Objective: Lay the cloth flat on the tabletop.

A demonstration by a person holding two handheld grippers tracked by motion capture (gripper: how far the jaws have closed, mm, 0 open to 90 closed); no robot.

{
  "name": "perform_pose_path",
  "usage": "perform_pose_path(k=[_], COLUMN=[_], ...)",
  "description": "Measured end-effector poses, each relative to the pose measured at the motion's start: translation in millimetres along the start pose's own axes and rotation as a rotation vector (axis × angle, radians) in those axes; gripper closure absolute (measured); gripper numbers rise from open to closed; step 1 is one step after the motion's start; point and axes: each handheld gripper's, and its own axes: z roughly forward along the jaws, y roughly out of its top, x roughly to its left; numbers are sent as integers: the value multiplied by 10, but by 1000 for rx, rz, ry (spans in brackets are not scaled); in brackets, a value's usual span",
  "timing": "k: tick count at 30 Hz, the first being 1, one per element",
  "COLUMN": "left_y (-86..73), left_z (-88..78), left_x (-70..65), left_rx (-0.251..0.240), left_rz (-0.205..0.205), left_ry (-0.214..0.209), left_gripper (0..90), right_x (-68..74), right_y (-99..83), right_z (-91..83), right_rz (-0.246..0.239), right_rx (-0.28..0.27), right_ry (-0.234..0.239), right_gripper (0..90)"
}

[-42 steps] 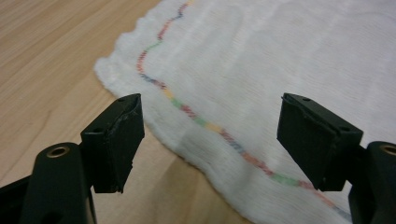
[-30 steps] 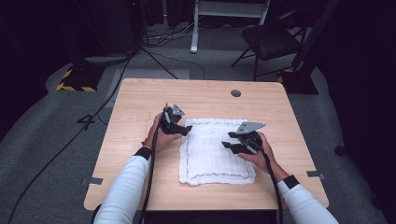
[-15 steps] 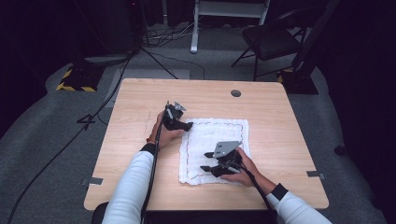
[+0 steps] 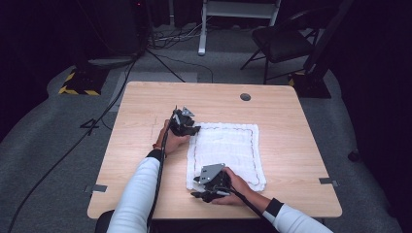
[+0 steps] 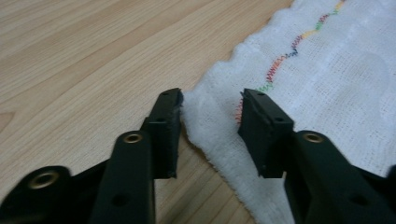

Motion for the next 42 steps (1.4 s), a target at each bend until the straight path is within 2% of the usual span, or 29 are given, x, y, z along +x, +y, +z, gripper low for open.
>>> perform_pose_path(k=[1, 3, 6, 8, 11, 12, 16, 20, 26, 29, 34, 42], left_y=[-1, -10, -22, -28, -24, -24, -36, -36, -57, -79, -102, -182], left_z=[-1, -11, -23, -32, -42, -43, -61, -85, -141, -186, -230, -297], left_x=[1, 20, 50, 57, 59, 59, 90, 86, 103, 141, 162, 222], left_rx=[-2, -4, -6, -1, 8, 9, 14, 25, 28, 15, 14, 11], left_rz=[-6, -10, -16, -7, 15, 18, 8, 9, 16, -6, -1, -27], left_ry=[-14, -25, -44, -45, -42, -43, -62, -47, -32, -33, -20, -13], left_gripper=[632, 734, 776, 783, 787, 787, 832, 847, 856, 856, 856, 857], right_x=[0, -9, -29, -32, -62, -62, -101, -90, -97, -94, -93, -101], right_y=[0, 42, 58, 63, 61, 61, 55, 67, 87, 94, 110, 161], right_z=[0, 51, 94, 105, 102, 102, 91, 79, 45, 29, 30, 83], right_rz=[0, -3, 10, 16, 27, 27, 55, 49, 36, 38, 26, 9], right_rx=[0, -1, 1, -6, -6, -6, 2, 16, 8, -2, -10, -18], right_ry=[0, -21, -34, -39, -55, -55, -89, -101, -88, -92, -96, -90], right_gripper=[479, 493, 520, 528, 645, 645, 812, 838, 847, 847, 848, 851])
